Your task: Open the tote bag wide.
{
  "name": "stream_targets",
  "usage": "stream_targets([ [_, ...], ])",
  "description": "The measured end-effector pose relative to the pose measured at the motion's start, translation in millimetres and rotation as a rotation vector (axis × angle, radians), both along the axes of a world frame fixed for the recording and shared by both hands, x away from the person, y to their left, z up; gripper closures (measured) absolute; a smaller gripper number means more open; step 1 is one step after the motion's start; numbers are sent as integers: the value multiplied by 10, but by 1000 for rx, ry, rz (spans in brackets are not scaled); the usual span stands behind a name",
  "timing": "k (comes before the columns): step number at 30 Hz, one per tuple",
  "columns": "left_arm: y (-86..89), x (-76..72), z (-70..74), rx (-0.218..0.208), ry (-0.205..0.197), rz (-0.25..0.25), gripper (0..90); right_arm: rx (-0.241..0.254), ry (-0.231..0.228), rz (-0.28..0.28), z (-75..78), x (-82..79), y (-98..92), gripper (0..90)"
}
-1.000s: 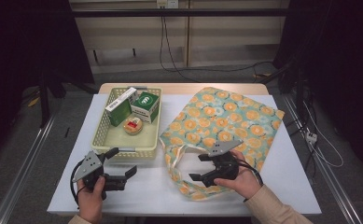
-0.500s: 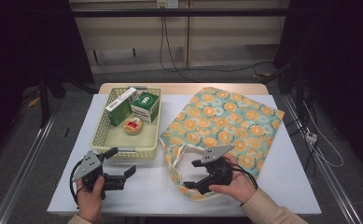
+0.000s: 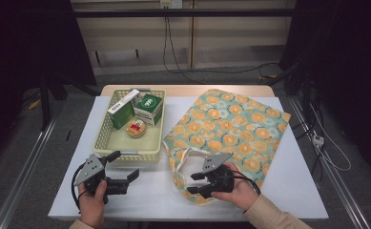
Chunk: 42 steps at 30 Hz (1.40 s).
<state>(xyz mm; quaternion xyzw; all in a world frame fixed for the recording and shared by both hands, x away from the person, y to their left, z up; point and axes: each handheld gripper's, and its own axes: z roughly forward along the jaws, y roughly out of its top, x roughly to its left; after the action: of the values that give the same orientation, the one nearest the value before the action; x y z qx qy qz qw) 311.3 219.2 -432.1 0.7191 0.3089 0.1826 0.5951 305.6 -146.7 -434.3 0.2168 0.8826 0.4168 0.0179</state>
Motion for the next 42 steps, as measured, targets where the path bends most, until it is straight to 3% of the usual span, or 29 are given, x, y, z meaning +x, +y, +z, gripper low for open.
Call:
stream_targets([
  [3,1,-1,2,1,-2,0,27,0,-8,7,48,-13,-4,546],
  [8,0,0,2,-1,0,1,27,46,-20,-10,170,-33,-23,514],
  [12,-4,-3,5,-2,0,0,27,79,-8,9,237,-94,43,491],
  [16,-8,-3,3,-3,1,-1,27,30,-5,41,214,-165,147,499],
  [18,-10,-3,3,-3,2,-3,27,-16,-14,18,164,-146,155,591],
  [19,-9,-4,5,0,2,-3,27,-16,16,2,137,-121,134,666],
  [21,-9,-4,5,-3,0,-3,27,27,49,-27,105,-49,43,844],
  [22,-8,-4,5,-4,1,-2,27,25,37,-31,106,-19,2,861],
  [23,-8,-3,2,-4,2,-3,27,25,39,-37,116,9,-43,874],
  [26,-9,1,-3,-5,4,-5,27,87,51,-71,184,95,-191,890],
  [32,-6,1,-6,-5,6,-2,27,155,26,-156,419,272,-470,891],
  [36,3,-8,-5,-10,6,2,27,140,-14,-219,489,428,-645,893],
  [38,13,-3,-9,-9,6,3,25,153,-14,-257,475,517,-745,893],
  [42,17,0,-11,-13,7,6,25,118,-12,-294,430,694,-920,893],
])
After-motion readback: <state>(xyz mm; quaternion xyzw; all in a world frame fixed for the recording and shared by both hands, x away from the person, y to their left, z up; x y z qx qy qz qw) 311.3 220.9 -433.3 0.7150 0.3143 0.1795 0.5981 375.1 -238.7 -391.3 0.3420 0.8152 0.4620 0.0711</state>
